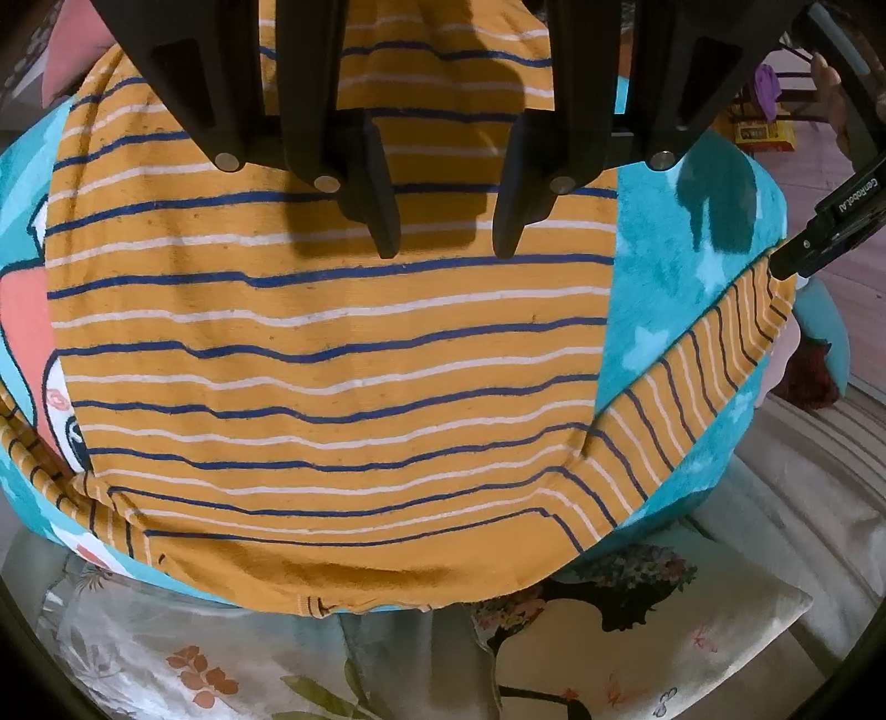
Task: Fold small clothes
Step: 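Move the left gripper to the cuff of the outstretched sleeve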
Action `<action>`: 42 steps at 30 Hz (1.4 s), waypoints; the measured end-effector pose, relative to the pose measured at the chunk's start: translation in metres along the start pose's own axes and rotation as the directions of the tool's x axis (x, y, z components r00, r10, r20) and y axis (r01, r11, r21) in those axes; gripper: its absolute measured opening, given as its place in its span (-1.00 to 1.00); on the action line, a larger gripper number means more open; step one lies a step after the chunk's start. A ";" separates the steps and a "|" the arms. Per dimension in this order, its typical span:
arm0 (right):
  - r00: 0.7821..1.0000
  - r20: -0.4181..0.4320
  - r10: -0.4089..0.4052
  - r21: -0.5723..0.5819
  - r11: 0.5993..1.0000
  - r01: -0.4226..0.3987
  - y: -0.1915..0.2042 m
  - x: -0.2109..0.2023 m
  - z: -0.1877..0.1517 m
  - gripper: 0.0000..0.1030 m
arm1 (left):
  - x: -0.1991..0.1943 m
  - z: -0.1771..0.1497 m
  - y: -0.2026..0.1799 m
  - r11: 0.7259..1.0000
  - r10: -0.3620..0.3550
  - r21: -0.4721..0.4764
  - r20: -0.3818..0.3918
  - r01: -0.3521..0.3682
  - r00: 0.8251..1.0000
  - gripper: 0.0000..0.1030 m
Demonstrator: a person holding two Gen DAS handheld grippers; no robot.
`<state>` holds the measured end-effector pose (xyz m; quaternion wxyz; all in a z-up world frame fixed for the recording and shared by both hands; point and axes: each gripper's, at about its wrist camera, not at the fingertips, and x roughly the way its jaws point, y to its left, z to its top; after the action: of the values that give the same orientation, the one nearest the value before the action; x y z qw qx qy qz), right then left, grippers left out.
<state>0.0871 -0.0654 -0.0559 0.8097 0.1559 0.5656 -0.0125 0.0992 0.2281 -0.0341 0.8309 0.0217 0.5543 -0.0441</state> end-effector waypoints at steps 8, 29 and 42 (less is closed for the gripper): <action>1.000 -0.012 -0.011 0.010 1.000 0.011 0.000 0.005 -0.001 -0.23 | 0.006 0.000 0.003 1.000 -0.018 -0.008 -0.012 0.018 1.000 0.33; 1.000 -0.023 -0.013 0.008 1.000 0.014 0.005 0.010 -0.002 -0.22 | 0.007 -0.001 0.009 0.997 -0.077 -0.024 -0.010 0.076 0.997 0.34; 0.999 -0.043 -0.014 -0.005 1.000 0.014 0.010 0.019 0.003 -0.21 | 0.031 -0.017 0.159 0.962 0.135 -0.247 0.040 -0.121 0.990 0.38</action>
<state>0.0988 -0.0541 -0.0703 0.7976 0.1504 0.5839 -0.0138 0.1110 0.3865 -0.0713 0.8436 -0.0459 0.5294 0.0774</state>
